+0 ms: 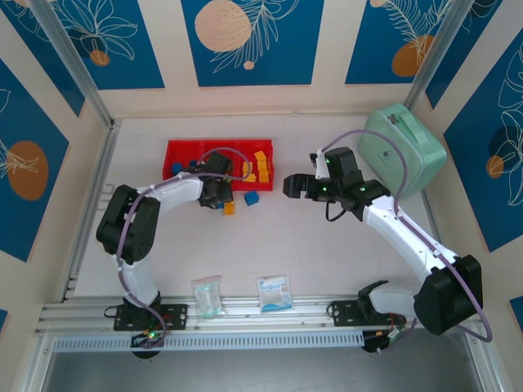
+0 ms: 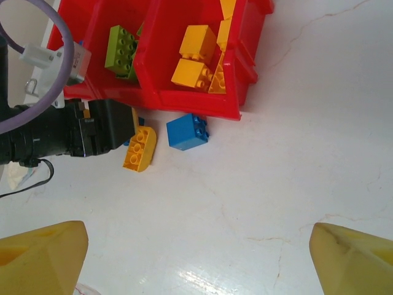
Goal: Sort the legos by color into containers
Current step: Pick up the lego from the center of the table.
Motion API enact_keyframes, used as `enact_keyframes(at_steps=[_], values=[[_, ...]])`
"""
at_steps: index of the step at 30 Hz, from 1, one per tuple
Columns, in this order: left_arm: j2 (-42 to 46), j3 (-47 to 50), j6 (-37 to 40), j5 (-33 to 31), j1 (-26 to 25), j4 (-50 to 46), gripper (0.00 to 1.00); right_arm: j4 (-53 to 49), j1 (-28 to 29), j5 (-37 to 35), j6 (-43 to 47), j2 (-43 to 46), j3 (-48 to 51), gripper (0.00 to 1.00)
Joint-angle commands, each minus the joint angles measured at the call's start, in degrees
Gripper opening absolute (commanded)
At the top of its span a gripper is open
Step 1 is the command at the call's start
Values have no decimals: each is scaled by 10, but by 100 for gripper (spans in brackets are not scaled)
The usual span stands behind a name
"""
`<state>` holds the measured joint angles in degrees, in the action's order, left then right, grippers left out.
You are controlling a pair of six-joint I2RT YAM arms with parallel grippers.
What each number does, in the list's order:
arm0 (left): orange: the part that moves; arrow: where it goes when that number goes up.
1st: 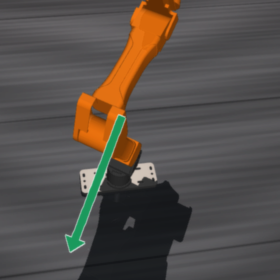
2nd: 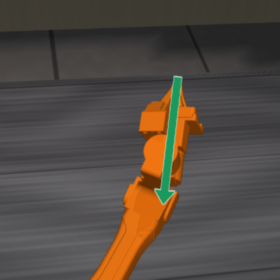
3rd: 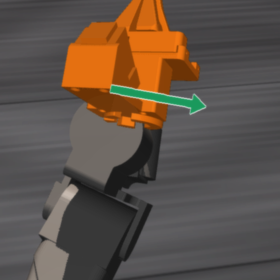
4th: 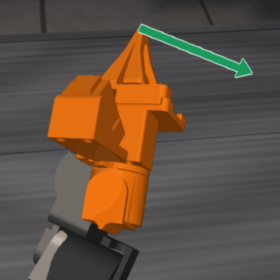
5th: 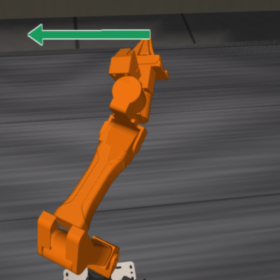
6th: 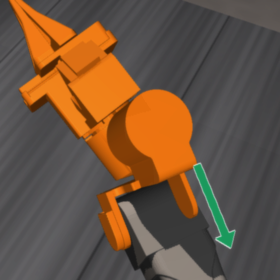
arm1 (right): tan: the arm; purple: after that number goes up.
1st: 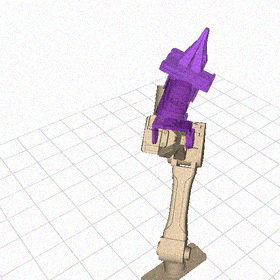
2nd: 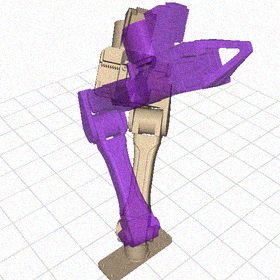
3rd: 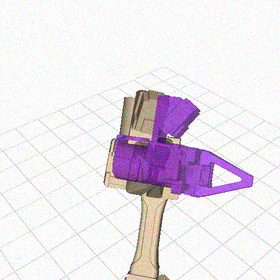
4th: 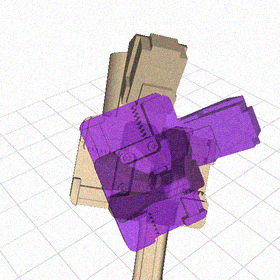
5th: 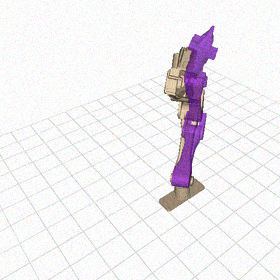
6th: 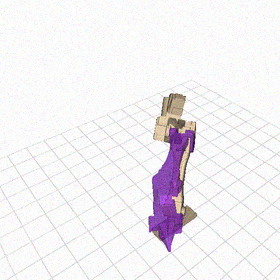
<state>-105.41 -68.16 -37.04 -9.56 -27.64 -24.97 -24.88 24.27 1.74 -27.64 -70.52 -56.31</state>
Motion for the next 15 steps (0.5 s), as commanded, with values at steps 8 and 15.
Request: enact_keyframes(at_steps=[8, 15], values=[[26, 52, 7, -9, 36, 47, 44, -3, 13, 6, 5, -5, 6, 92], [33, 83, 15, 4, 51, 59, 36, -8, 32, -8, 5, -14, -4, 91]])
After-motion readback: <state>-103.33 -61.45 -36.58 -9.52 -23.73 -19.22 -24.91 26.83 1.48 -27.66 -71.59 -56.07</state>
